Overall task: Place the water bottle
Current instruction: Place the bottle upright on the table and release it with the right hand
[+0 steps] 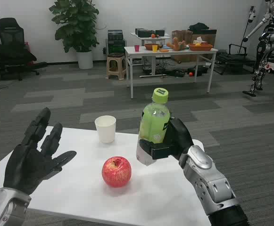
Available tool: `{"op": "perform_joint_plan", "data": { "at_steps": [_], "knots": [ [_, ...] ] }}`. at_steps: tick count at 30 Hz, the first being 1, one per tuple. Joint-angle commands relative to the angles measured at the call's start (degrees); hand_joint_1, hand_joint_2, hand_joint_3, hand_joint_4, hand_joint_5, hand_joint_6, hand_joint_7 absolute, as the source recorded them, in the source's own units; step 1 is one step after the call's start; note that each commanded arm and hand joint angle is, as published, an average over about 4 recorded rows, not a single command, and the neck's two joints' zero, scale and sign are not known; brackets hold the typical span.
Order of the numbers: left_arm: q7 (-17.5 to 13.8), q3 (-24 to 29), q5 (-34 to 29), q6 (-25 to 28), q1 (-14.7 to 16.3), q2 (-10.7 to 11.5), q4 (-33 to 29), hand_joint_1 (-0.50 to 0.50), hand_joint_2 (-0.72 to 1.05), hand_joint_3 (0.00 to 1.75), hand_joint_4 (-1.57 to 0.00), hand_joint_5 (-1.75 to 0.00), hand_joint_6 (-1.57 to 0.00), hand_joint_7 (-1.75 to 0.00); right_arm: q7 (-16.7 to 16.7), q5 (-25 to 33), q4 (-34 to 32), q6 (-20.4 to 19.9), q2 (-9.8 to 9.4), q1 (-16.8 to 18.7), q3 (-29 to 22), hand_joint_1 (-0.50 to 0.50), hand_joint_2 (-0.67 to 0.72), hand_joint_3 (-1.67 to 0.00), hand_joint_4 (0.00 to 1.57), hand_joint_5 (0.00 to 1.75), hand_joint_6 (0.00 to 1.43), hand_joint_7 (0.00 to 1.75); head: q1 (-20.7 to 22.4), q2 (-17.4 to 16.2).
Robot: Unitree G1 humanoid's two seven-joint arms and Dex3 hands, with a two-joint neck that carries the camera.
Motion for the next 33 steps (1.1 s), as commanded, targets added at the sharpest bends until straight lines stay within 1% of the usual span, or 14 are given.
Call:
{"op": "perform_joint_plan", "data": {
  "at_steps": [1, 5, 7, 9, 16, 20, 21, 23, 24, 27, 30, 32, 33],
  "knots": [
    [-0.17, 0.24, -0.26, -0.11, 0.25, -0.42, 0.77, -0.50, 0.60, 0.09, 0.00, 0.00, 0.00, 0.00, 5.57, -9.44, -12.87, 9.54, -1.51, 3.08, -7.04, 0.29, -0.35, -1.53, 0.17, 1.36, 0.06, 1.68, -0.46, -0.50],
    [-0.17, 0.24, -0.26, -0.11, 0.25, -0.42, 0.77, -0.50, 0.60, 0.09, 0.00, 0.00, 0.00, 0.00, 5.61, -9.54, -12.81, 9.50, -1.51, 3.08, -6.91, 0.29, -0.35, -1.51, 0.17, 1.36, 0.07, 1.68, -0.28, -0.30],
    [-0.17, 0.24, -0.26, -0.11, 0.25, -0.42, 0.77, -0.50, 0.60, 0.09, 0.00, 0.00, 0.00, 0.00, 5.61, -9.65, -12.84, 9.52, -1.51, 3.08, -6.91, 0.29, -0.35, -1.55, 0.17, 1.36, 0.07, 1.68, -0.28, -0.30],
    [-0.17, 0.24, -0.26, -0.11, 0.29, -0.42, 0.77, -0.50, 0.60, 0.09, 0.00, 0.00, 0.00, 0.00, 5.59, -9.74, -12.88, 9.54, -1.51, 3.08, -6.96, 0.29, -0.35, -1.55, 0.17, 1.36, 0.06, 1.68, -0.28, -0.30],
    [-0.17, 0.24, -0.26, -0.11, 0.43, -0.42, 0.77, -0.50, 0.60, 0.09, 0.00, 0.00, 0.00, 0.00, 5.61, -9.83, -12.68, 9.47, -1.45, 3.08, -6.89, 0.29, -0.35, -1.51, 0.17, 1.36, 0.06, 1.68, -0.28, -0.30],
    [-0.17, 0.24, -0.26, -0.11, 0.43, -0.42, 0.77, -0.50, 0.60, 0.07, 0.00, 0.00, 0.00, 0.00, 5.61, -10.24, -11.91, 9.32, -1.14, 3.08, -6.76, 0.29, -0.35, -1.51, 0.20, 1.36, 0.07, 1.68, -0.58, -0.50],
    [-0.17, 0.22, -0.28, -0.11, 0.43, -0.42, 0.77, -0.50, 0.60, 0.07, 0.00, 0.00, 0.00, 0.00, 5.61, -10.40, -11.04, 8.68, -0.90, 3.10, -6.61, 0.29, -0.35, -1.51, 0.20, 1.36, 0.08, 1.68, -0.67, -0.63],
    [-0.17, 0.17, -0.32, -0.11, 0.43, -0.42, 0.77, -0.50, 0.60, 0.09, 0.00, 0.00, 0.00, 0.00, 5.66, -10.35, -7.87, 5.91, -0.28, 3.28, -5.95, 0.29, -0.35, -1.53, 0.20, 1.36, 0.09, 1.68, -0.69, -1.05],
    [-0.17, 0.13, -0.35, -0.11, 0.43, -0.42, 0.77, -0.50, 0.60, 0.07, 0.00, 0.00, 0.00, 0.00, 5.74, -10.22, -5.63, 4.00, 0.05, 3.39, -5.51, 0.29, -0.35, -1.53, 0.20, 1.36, 0.09, 1.68, -0.76, -1.16],
    [-0.17, 0.02, -0.35, -0.11, 0.38, -0.42, 0.77, -0.50, 0.60, 0.00, 0.00, 0.00, 0.00, 0.00, 6.10, -10.02, -0.29, -0.04, 0.68, 3.52, -4.87, 0.29, -0.35, -1.51, 0.20, 1.36, 0.09, 1.68, -1.15, -1.42],
    [-0.17, -0.07, -0.35, -0.11, 0.34, -0.36, 0.77, -0.50, 0.60, 0.02, 0.00, 0.00, 0.00, 0.00, 6.23, -9.58, 6.59, -5.20, 0.99, 3.52, -4.65, 0.29, -0.35, -1.51, 0.20, 1.36, 0.09, 1.68, -1.45, -1.63],
    [-0.17, -0.13, -0.35, -0.11, 0.27, -0.33, 0.77, -0.50, 0.60, 0.04, 0.00, 0.00, 0.00, 0.00, 6.27, -8.27, 11.62, -8.76, 1.32, 3.52, -4.43, 0.29, -0.35, -1.51, 0.20, 1.36, 0.09, 1.68, -1.55, -1.88],
    [-0.17, -0.16, -0.35, -0.11, 0.23, -0.33, 0.77, -0.50, 0.60, 0.07, 0.00, 0.00, 0.00, 0.00, 6.27, -7.80, 12.92, -9.53, 1.52, 3.52, -4.39, 0.29, -0.35, -1.51, 0.20, 1.36, 0.09, 1.68, -1.64, -2.00]
  ]
}}
